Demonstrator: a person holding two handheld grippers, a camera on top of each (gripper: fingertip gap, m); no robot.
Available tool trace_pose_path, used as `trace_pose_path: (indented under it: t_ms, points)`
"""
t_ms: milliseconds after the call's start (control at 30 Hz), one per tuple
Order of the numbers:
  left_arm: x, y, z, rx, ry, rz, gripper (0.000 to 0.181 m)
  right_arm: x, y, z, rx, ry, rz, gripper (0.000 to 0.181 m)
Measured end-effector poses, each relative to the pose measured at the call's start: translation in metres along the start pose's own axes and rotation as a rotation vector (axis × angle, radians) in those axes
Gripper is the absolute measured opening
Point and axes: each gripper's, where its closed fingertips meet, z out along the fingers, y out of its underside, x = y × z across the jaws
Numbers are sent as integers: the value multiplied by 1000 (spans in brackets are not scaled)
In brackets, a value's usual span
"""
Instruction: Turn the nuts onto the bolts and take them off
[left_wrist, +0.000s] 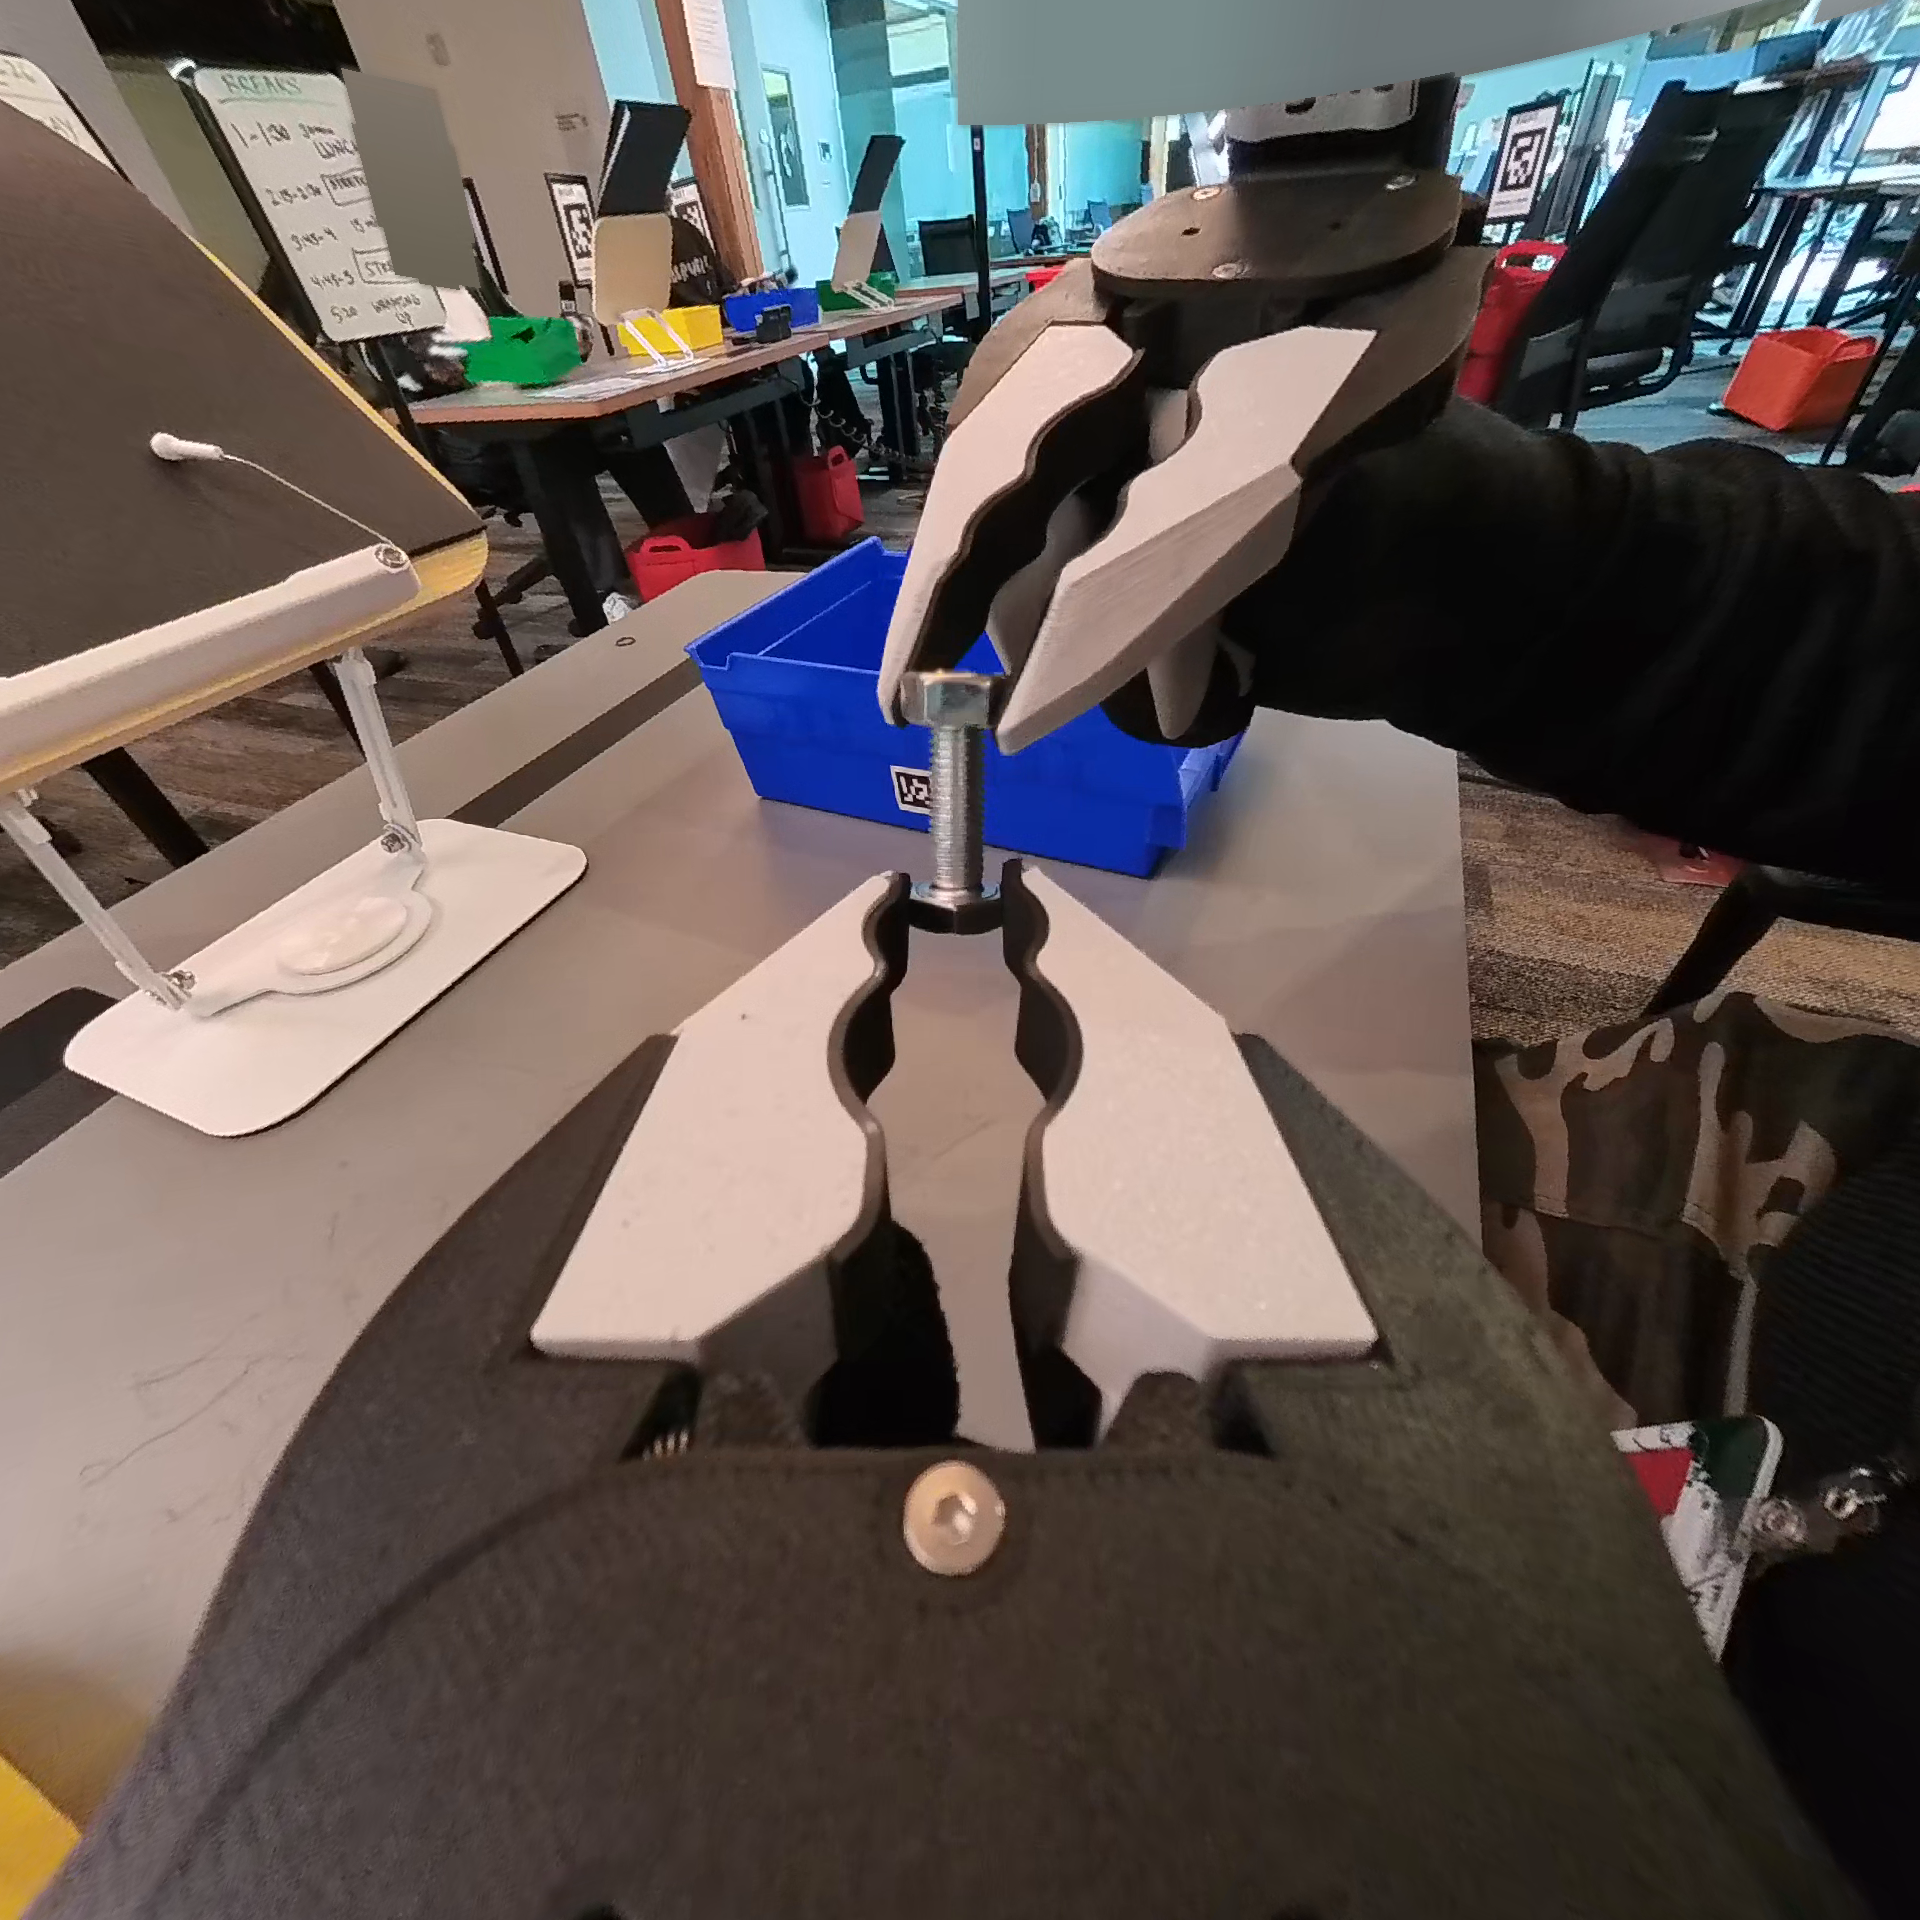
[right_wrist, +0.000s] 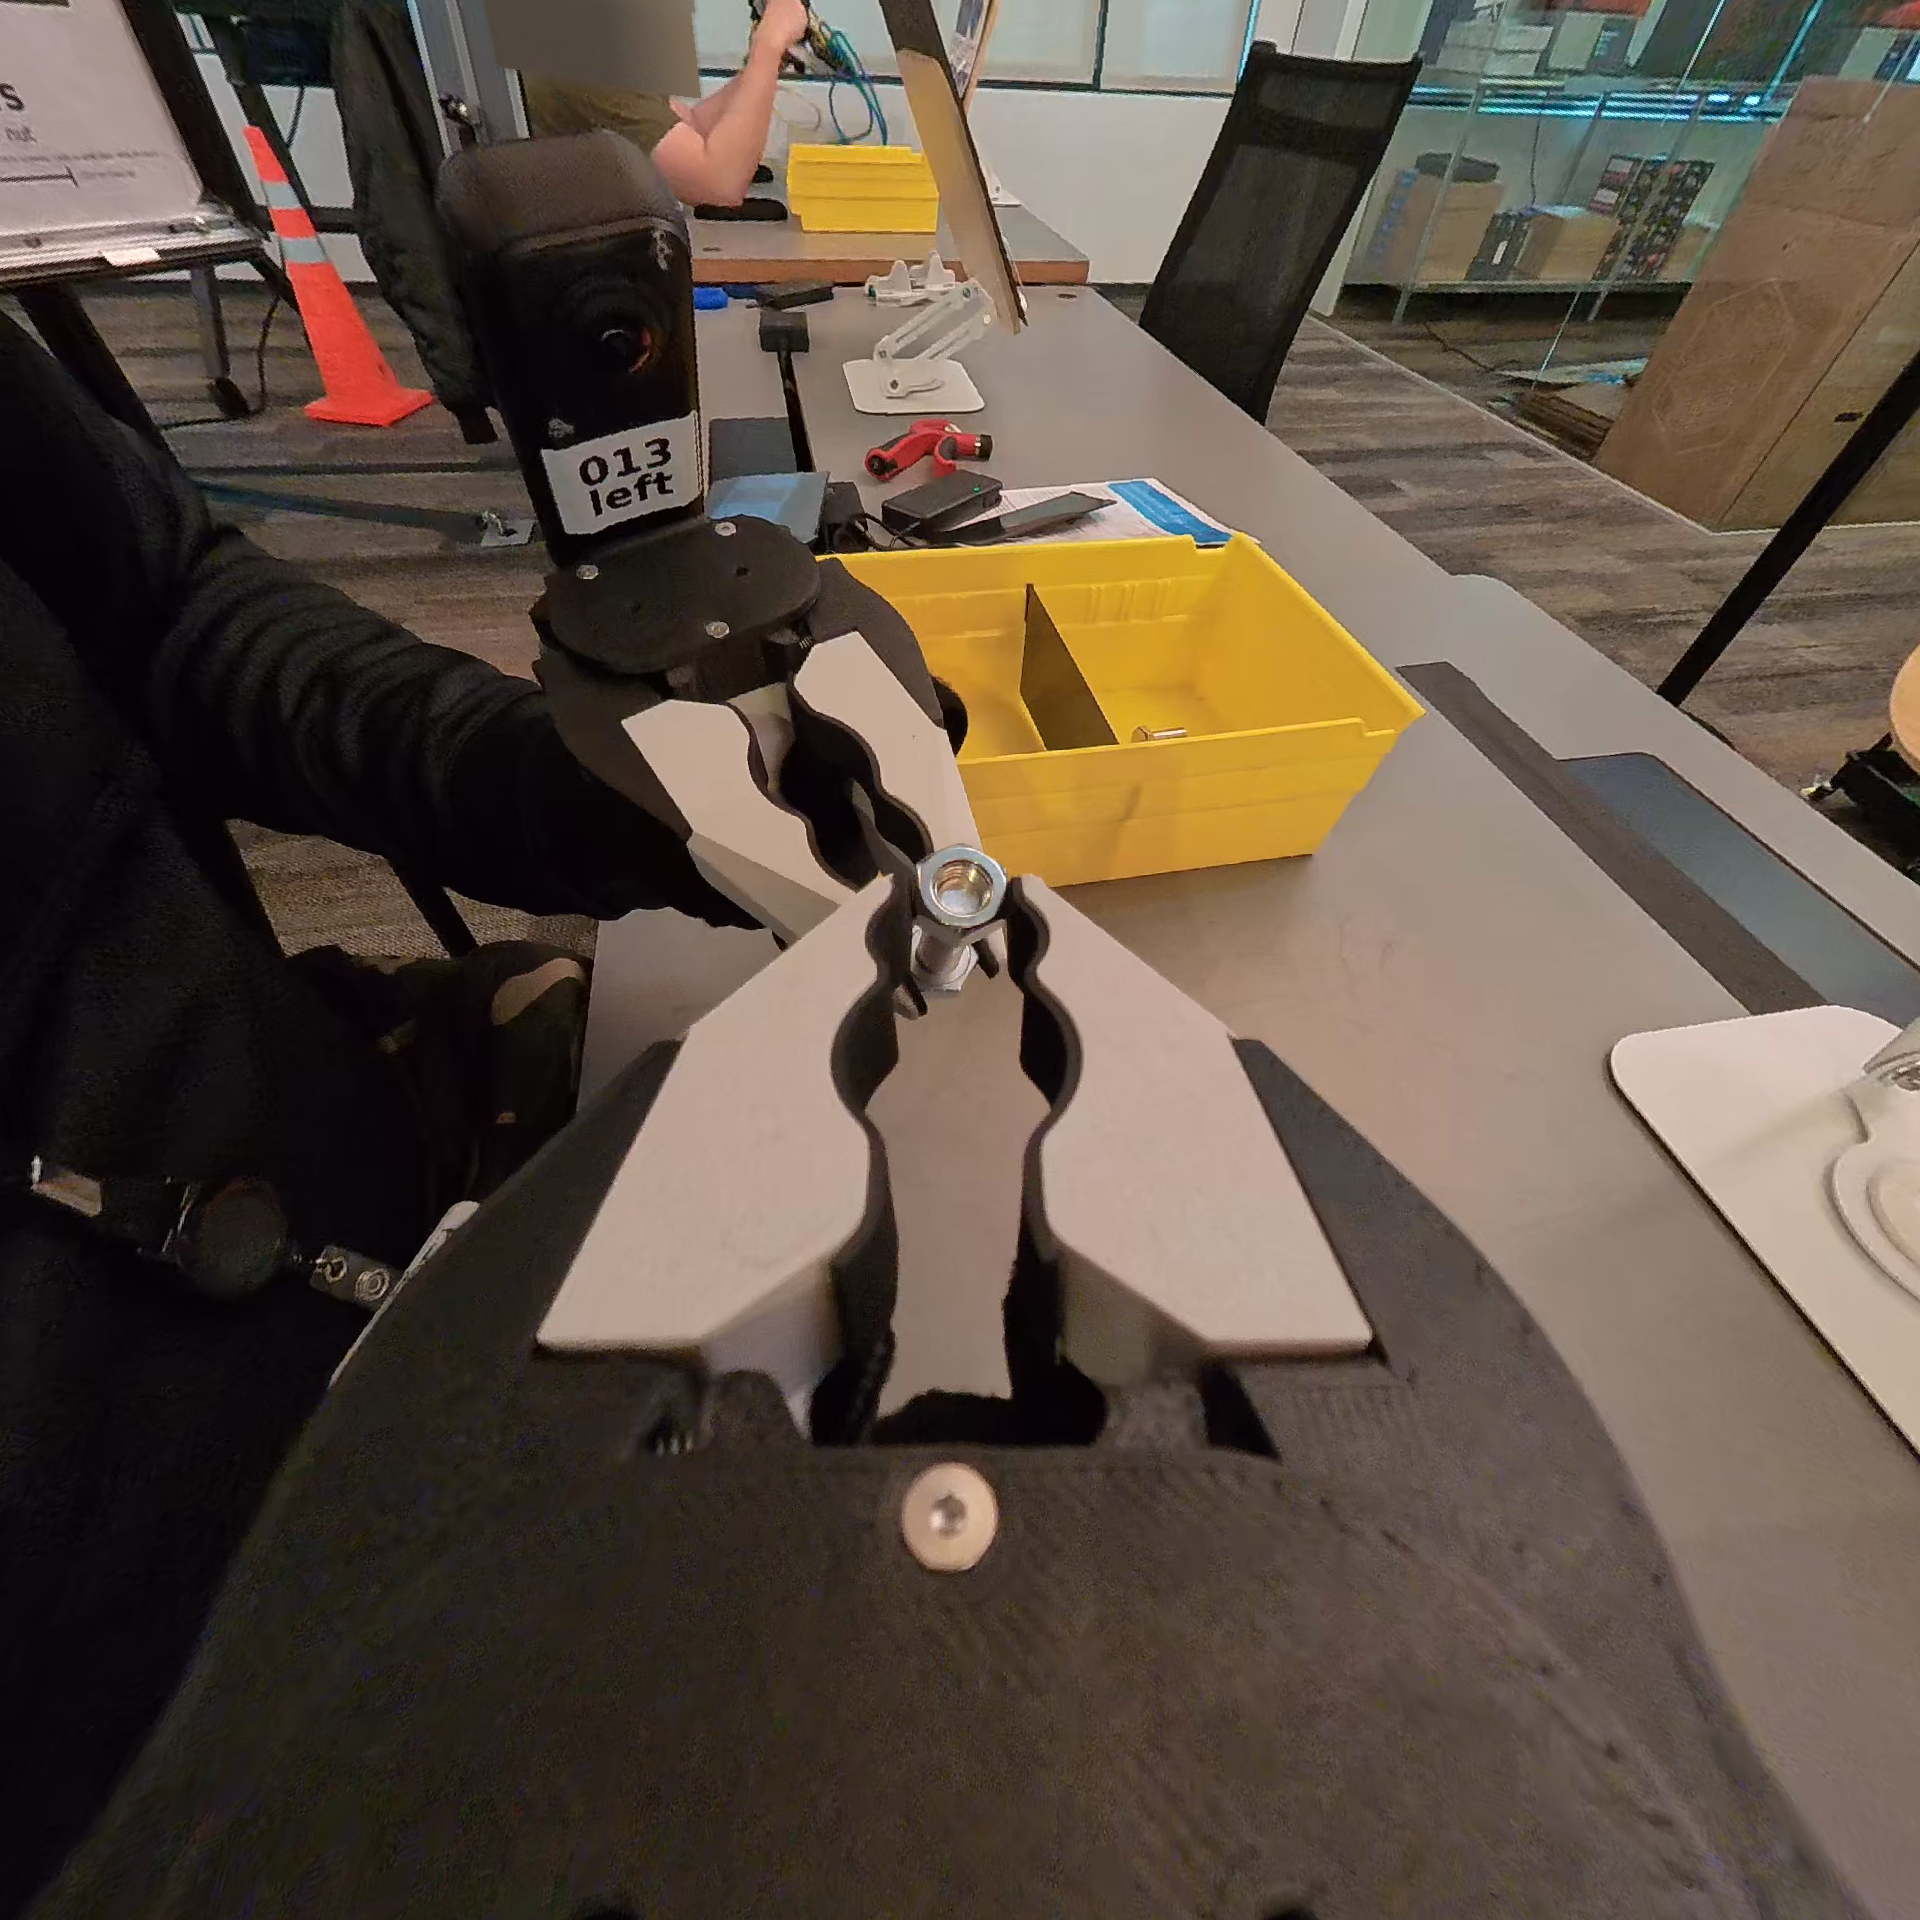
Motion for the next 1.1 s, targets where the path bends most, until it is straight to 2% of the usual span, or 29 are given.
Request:
trace_pose_path:
  t_ms: [433,700,1100]
  points:
    - [5,6,2,-38,31,25,16,-5,8,-2,-122,42,-168,16]
    - [13,10,2,-77,80,44,16,-9,15,-6,-144,-17,-144,16]
    - [15,14,0,-106,126,-9,16,-11,17,-3,-87,-68,-70,16]
